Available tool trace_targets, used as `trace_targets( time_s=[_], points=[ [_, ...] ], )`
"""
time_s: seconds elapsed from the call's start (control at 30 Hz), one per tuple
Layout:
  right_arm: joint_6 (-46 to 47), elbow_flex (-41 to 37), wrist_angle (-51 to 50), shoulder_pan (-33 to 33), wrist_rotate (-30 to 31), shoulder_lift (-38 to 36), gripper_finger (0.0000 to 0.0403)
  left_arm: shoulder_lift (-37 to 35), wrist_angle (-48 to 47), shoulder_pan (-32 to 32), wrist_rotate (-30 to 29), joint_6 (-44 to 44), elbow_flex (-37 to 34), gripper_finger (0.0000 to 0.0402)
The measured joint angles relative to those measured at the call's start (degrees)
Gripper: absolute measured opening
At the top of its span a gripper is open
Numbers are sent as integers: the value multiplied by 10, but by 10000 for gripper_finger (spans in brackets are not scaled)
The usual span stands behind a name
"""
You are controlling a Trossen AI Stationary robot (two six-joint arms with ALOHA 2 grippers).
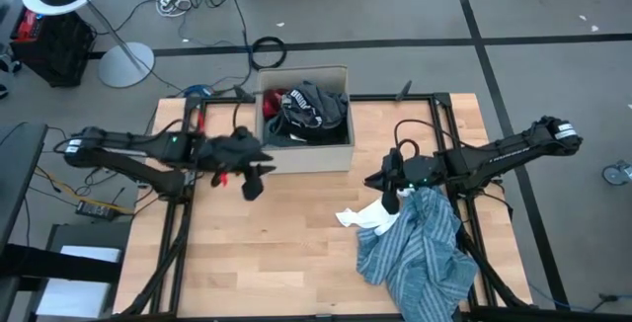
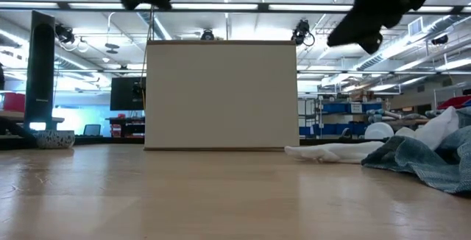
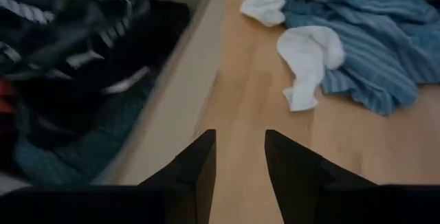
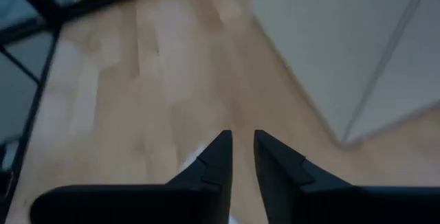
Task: Sort clothes
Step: Put the left white sock into the laundry organizer
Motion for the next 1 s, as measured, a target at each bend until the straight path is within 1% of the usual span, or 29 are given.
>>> trace_targets(
  time_s=[0.17,0.27,0.43,0.53,0.67,0.83,0.9,0.93,1.0],
  points=[
    [55,0,-60,15,-21,16,102,-51,57,-33,-18,-26,-86,131],
    [67,0,-71,23,-44,41,125,-66,92,-47,-20,-29,-133,131],
    [65,0,-83,41,-55,106,138,-75,160,-69,-23,-43,-200,131],
    [63,0,-87,49,-55,153,135,-75,194,-74,-24,-43,-233,131],
    [48,0,-72,60,-55,208,133,-75,200,-74,-27,-43,-259,131],
    [39,0,-26,63,-49,267,126,-75,205,-74,-27,-42,-283,131],
    [39,0,-13,63,-48,288,110,-75,228,-74,-28,-47,-298,131],
    [38,1,-4,63,-43,295,94,-75,244,-74,-27,-52,-307,131],
    [35,5,6,63,-38,304,44,-75,274,-75,-20,-53,-324,131]
  ],
)
